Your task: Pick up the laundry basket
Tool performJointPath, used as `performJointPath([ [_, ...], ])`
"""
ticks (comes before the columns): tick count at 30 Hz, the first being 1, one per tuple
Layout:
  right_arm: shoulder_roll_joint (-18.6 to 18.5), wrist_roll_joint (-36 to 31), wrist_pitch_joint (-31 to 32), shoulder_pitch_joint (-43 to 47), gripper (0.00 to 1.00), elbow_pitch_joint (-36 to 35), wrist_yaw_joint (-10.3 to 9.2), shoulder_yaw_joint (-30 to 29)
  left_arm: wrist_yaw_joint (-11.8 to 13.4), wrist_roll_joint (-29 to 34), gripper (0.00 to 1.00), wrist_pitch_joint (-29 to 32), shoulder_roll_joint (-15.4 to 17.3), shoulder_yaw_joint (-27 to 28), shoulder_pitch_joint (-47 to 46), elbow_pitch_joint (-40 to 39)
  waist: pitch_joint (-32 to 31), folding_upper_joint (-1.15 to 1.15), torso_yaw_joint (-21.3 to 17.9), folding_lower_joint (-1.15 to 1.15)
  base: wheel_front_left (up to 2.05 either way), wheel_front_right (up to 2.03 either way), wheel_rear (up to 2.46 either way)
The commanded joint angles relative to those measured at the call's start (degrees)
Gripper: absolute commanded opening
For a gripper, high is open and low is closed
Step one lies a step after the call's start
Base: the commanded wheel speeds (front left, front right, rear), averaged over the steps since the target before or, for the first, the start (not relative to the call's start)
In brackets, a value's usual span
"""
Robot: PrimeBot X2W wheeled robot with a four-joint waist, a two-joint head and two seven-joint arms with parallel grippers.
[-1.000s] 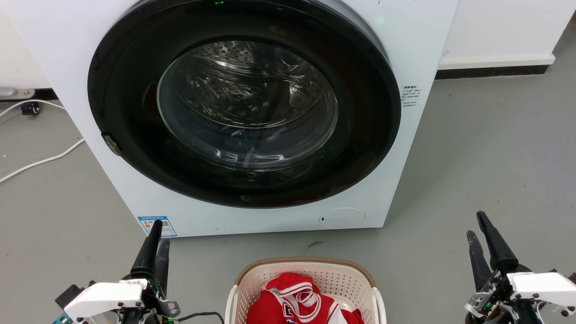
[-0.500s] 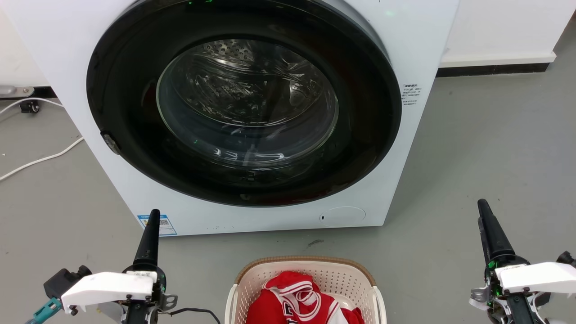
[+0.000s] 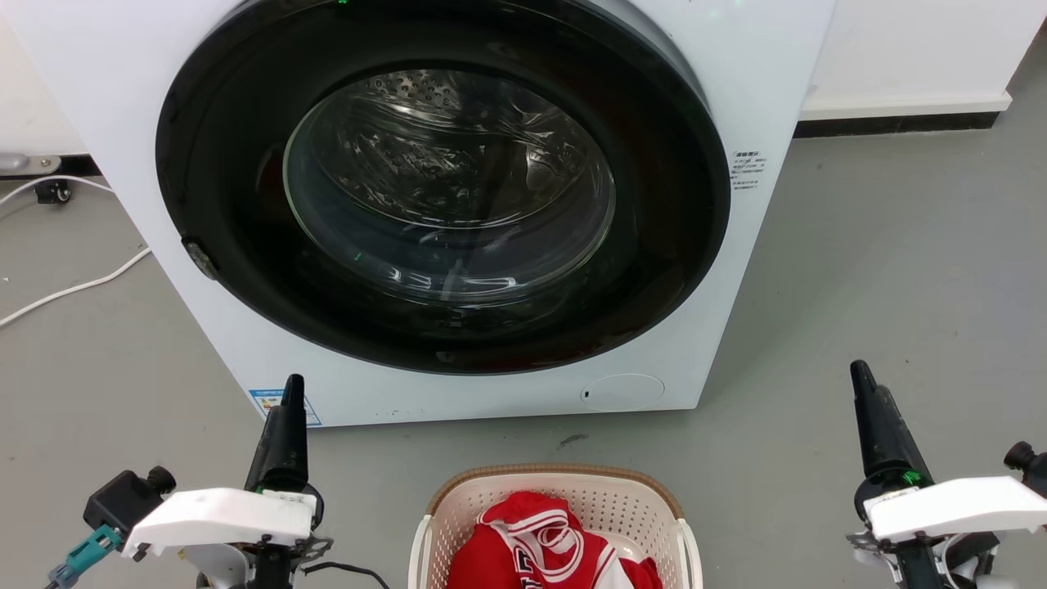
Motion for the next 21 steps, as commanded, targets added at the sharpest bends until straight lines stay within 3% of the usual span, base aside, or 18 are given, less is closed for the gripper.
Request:
performJointPath([
  [1, -0.2, -2.8, -0.8, -0.1, 1.00, -1.5, 0.01, 0.4, 0.2, 2.5, 1.00, -0.7, 0.2, -0.3, -0.2, -1.3, 0.0, 0.00, 0.0, 0.00, 0.00, 0.00, 0.00],
  [21, -0.2, -20.2, -4.6, 1.7, 1.00, -4.8, 0.02, 1.8, 1.6, 20.4, 1.00, -4.5, 0.2, -2.7, 1.5, -3.3, 0.2, 0.00, 0.1, 0.00, 0.00, 0.00, 0.00],
])
